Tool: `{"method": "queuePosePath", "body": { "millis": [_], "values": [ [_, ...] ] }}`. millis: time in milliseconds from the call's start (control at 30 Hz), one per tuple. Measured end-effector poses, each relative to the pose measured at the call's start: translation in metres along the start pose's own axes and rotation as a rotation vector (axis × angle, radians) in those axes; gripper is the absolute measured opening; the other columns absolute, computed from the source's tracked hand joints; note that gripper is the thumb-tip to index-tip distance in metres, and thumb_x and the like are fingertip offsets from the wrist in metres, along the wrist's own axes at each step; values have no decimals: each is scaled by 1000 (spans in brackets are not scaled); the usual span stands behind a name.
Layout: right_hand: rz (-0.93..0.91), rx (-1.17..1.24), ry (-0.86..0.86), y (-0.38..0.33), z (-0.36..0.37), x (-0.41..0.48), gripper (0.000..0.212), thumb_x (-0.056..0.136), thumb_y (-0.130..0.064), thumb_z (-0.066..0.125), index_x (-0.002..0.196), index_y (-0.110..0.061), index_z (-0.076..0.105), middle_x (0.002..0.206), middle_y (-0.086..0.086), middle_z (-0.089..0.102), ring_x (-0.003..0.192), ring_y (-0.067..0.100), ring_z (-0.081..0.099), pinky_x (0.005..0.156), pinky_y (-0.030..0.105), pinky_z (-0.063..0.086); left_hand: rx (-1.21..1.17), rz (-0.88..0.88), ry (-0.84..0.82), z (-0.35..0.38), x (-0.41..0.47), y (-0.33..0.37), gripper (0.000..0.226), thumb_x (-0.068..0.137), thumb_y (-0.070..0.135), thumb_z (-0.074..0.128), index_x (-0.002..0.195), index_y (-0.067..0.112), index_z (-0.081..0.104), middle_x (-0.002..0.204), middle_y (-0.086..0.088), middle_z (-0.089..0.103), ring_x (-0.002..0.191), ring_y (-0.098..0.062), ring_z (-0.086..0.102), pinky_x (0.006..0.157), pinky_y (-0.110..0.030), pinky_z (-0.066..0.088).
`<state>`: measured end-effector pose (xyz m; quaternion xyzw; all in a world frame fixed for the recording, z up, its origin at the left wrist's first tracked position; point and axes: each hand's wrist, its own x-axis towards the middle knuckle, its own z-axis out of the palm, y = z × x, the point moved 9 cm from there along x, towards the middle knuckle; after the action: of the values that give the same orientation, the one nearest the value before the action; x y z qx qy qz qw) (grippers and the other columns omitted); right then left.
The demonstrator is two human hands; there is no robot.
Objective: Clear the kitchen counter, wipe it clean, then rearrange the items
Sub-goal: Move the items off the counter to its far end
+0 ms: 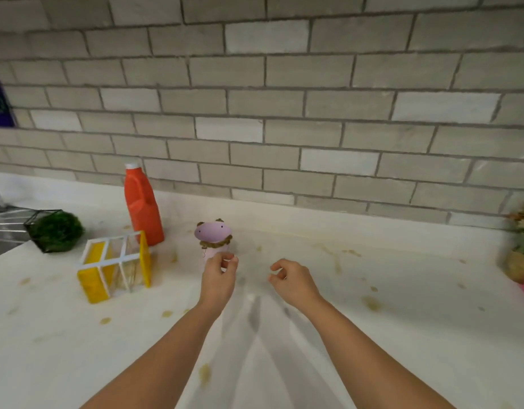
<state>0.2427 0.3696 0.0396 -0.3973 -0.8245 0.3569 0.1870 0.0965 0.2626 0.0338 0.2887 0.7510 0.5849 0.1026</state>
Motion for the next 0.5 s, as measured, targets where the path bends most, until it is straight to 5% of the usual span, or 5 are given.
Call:
{"method": "queuePosePath", "body": {
  "millis": [200,500],
  "values": [
    [27,118,-91,-27,44,32,44,93,-31,52,133,-13,50,119,7,60,116,22,54,94,22,39,-45,-76,97,-40,28,-28,23,95,19,46,110,4,55,102,-9,53,92,-23,51,75,-27,37],
    [155,278,-86,-51,90,81,57,98,-39,37,147,-12,26,151,7,34,138,21,33,106,25,28,-79,-212,132,-66,87,-62,34,93,9,39,124,2,48,127,-17,50,115,-31,48,92,-32,38]
  ]
}}
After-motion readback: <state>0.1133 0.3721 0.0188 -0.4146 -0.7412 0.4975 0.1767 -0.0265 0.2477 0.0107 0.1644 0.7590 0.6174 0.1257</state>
